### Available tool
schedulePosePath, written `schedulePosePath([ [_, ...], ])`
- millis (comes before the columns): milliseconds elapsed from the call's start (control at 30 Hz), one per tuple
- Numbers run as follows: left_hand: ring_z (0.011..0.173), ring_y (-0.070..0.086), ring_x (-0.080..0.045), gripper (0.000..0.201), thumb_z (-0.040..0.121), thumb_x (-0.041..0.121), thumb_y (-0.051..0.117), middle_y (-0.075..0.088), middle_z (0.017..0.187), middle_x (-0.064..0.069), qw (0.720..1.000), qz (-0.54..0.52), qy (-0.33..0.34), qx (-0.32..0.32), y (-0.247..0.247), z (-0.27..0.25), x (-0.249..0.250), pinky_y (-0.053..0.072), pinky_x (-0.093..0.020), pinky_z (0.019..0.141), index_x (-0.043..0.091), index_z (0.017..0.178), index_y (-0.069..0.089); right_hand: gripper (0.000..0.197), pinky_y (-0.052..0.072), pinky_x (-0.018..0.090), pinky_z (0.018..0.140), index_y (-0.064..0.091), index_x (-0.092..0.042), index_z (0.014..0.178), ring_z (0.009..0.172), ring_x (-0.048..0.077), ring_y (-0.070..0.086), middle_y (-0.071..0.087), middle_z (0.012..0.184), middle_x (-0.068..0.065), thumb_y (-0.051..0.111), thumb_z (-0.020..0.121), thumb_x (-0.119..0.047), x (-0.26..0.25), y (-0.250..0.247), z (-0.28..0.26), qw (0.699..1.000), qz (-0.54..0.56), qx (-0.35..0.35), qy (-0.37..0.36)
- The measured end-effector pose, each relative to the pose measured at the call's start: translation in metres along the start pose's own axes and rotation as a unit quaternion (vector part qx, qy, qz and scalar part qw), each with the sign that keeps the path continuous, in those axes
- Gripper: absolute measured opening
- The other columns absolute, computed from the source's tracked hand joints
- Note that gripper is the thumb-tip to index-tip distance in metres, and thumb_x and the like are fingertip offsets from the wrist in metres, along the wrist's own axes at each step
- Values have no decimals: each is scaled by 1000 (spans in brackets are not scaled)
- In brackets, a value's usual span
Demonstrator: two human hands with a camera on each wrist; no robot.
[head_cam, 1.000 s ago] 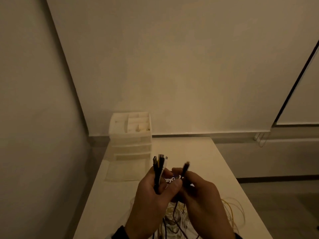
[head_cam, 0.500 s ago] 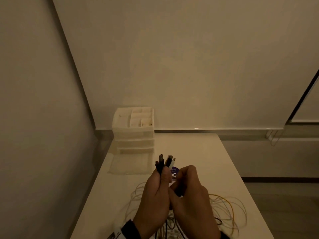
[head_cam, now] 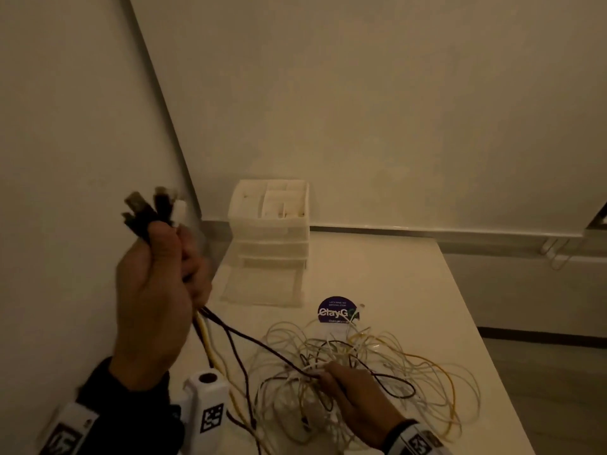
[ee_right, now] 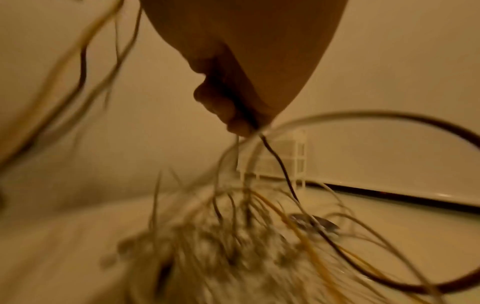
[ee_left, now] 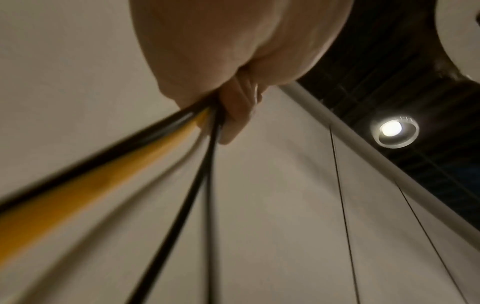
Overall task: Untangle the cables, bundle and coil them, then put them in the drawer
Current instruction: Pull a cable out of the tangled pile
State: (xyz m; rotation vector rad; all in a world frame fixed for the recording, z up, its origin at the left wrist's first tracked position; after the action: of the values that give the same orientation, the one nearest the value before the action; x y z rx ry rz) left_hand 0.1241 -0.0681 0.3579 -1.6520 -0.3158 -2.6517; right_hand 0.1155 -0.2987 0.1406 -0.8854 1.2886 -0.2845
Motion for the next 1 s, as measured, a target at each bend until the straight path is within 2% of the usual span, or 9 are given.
schedulePosePath([
  [100, 40, 28, -6, 48, 81, 70, 52, 35, 53, 9, 995, 75, -10, -63, -17, 1, 11, 23, -19, 39, 24, 70, 52, 35, 44, 29, 75, 56, -26, 97, 78, 8, 56, 60, 87, -9, 31, 100, -50, 16, -10, 0, 998, -32, -48, 9],
  [200, 53, 54, -7, 25, 81, 60, 60, 63, 65, 8, 938, 285, 3, -195, 4, -29, -11, 44, -23, 51, 38, 92, 66, 30, 43, 30, 67, 54, -17, 82, 70, 16, 57, 55, 71, -6, 40, 101, -36, 4, -25, 7, 999, 23, -34, 15],
  [333, 51, 47, -2, 14, 85, 39, 69, 56, 57, 19, 903, 348, -44, -248, 30, -63, -63, 34, -12, 52, 32, 96, 69, 33, 37, 30, 55, 53, -13, 69, 53, 8, 43, 45, 58, -11, 51, 97, -30, -35, -52, 15, 990, 128, -30, -43],
  [467, 59, 57, -13, 32, 85, 55, 58, 64, 65, 3, 931, 288, -103, -201, 40, -67, -87, 49, -38, 59, 26, 80, 70, 31, 32, 26, 58, 55, -17, 66, 51, 3, 38, 46, 54, -12, 50, 93, -31, -57, -82, 22, 983, 172, 21, -57],
  [567, 62, 60, -27, 33, 80, 53, 58, 65, 64, -6, 936, 269, -118, -192, 45, -62, -88, 49, -44, 62, 23, 71, 68, 38, 35, 33, 57, 61, -5, 78, 51, 7, 41, 49, 59, -8, 48, 93, -37, -59, -78, 17, 984, 167, 34, -51],
  [667, 52, 53, -18, 26, 88, 34, 63, 58, 56, -5, 938, 252, -111, -213, 47, -57, -81, 44, -36, 54, 18, 68, 66, 37, 39, 37, 57, 59, -7, 77, 55, 12, 43, 49, 61, 1, 51, 94, -39, -55, -69, 8, 978, 190, 69, -45],
  [733, 44, 38, -14, 29, 90, 25, 63, 44, 47, 1, 956, 197, -130, -176, 44, -48, -70, 32, -29, 47, 20, 62, 62, 30, 38, 27, 56, 52, -20, 71, 53, 7, 42, 47, 59, -6, 49, 99, -31, -48, -57, 7, 980, 180, 84, -31],
  [867, 38, 31, -16, 28, 76, 40, 63, 39, 44, 1, 988, 33, -149, -19, 22, -16, -31, 25, -24, 42, 22, 55, 62, 29, 36, 20, 60, 47, -31, 73, 57, 2, 47, 50, 63, -10, 41, 101, -35, -18, -12, 2, 994, 85, 40, 54],
  [1000, 38, 44, -9, 27, 77, 47, 65, 53, 45, 4, 996, 59, -22, 69, -15, 4, -1, 38, -19, 38, 27, 59, 66, 27, 36, 17, 61, 42, -41, 75, 58, -1, 49, 52, 66, -13, 39, 102, -35, 21, 8, 0, 986, 3, 53, 158],
])
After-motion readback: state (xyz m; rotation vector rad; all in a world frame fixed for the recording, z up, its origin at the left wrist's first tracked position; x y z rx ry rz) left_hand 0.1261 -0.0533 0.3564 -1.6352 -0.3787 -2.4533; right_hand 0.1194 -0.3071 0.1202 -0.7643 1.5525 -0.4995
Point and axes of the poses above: each hand's wrist, its own z-axis towards the middle knuckle, its own y-axis out of the palm, x = y × z, the point moved 1 cm from there along z, towards the middle knuckle
